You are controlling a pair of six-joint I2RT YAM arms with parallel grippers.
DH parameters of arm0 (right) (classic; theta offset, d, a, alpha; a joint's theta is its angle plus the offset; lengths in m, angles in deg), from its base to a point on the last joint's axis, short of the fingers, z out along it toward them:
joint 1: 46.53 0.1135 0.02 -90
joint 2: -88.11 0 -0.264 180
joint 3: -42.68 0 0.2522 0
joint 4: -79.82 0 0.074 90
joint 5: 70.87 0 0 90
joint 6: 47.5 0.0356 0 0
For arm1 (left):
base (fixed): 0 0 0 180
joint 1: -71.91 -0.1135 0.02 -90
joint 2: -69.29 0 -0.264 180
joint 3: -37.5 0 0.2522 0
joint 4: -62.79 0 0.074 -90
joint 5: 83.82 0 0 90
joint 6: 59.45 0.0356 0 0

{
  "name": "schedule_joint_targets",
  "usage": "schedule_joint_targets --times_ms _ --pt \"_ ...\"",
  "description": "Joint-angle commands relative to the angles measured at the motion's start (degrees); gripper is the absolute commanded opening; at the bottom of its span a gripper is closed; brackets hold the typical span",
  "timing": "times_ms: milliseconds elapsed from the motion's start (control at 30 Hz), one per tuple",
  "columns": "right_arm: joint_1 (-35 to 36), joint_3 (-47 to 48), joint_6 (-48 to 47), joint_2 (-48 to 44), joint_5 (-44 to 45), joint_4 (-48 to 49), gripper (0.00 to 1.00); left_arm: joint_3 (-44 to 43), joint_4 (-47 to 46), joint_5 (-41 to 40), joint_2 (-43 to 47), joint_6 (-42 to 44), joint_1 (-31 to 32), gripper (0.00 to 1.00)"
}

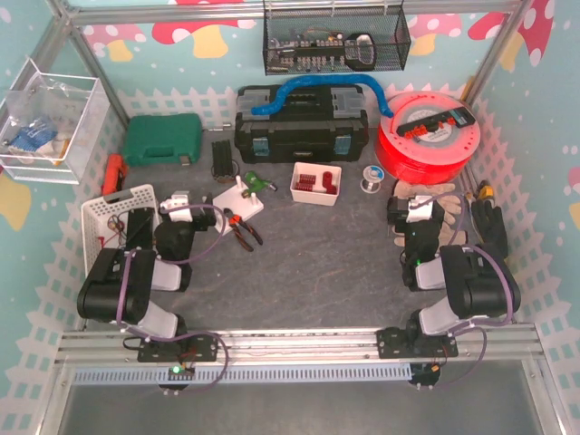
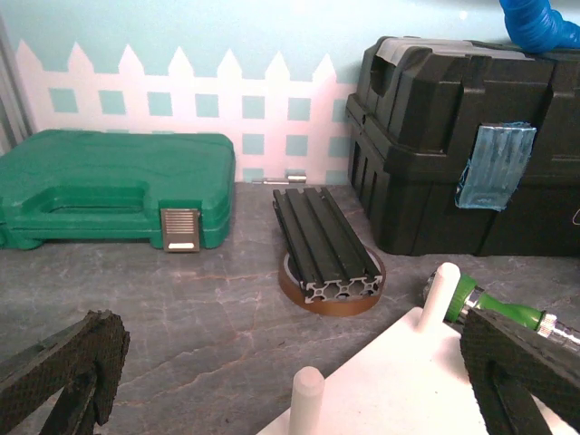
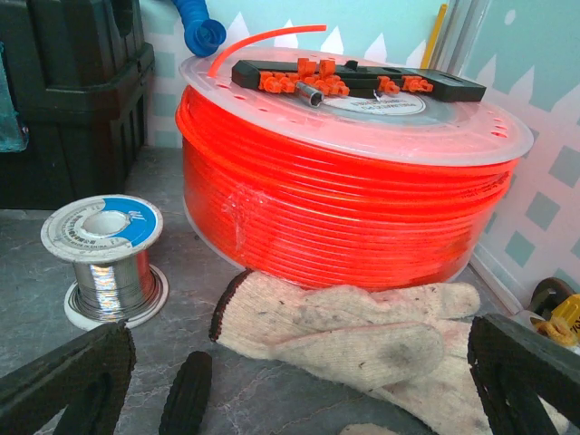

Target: Install the large spring

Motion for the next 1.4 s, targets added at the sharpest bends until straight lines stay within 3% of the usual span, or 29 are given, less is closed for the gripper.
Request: schedule_joint_targets --times_ms 0,400,533,600,733,867,1000,1067,1200,1267,1367 --pt "-0.15 0.81 -0.06 0.36 0.6 2.17 1.0 -0.74 -1.33 0.65 -0.38 -0.29 -0.22 0.99" --pt "-0.18 0.68 -0.06 0.14 0.77 2.57 1.0 -0.66 -1.4 0.65 -0.32 -0.31 -0.22 0.99" --pt "-0.07 2.75 -0.85 -6.65 -1.13 -6.16 1.0 -0.74 0.1 0.48 1.17 0.09 0.14 0.99" --pt "-0.08 3.9 -1.23 -11.18 -2.19 -12.5 1.0 -2.04 5.96 -1.63 4.55 0.42 1.14 0.99" --pt "-0.11 5.99 5.38 -20.82 -1.25 -22.49 1.0 -10.01 27.78 -6.62 14.71 -4.87 2.74 0.99" --pt "-0.07 17.4 18.33 -27.4 -0.29 -45.29 1.0 -21.6 49.72 -7.01 20.14 -14.56 2.95 0.99" --pt "-0.15 29.12 26.35 -27.75 -3.42 -66.02 1.0 -30.17 66.72 -7.71 22.75 -27.02 2.87 0.99" --pt "-0.53 30.19 30.98 -27.62 -3.98 -70.23 1.0 -29.75 69.1 -5.14 24.5 -30.75 2.68 0.99" --pt "-0.66 30.78 30.64 -26.56 -19.25 -69.79 1.0 -25.63 68.36 5.54 28.49 -36.68 1.04 0.99" --pt "-0.12 31.46 30.29 -25.21 -24.63 -70.98 1.0 -24.73 69.96 8.14 29.36 -37.96 1.17 0.94" --pt "3.12 32.23 29.02 -23.99 -25.91 -73.58 1.0 -23.83 73.45 8.22 29.25 -38.42 2.8 0.86"
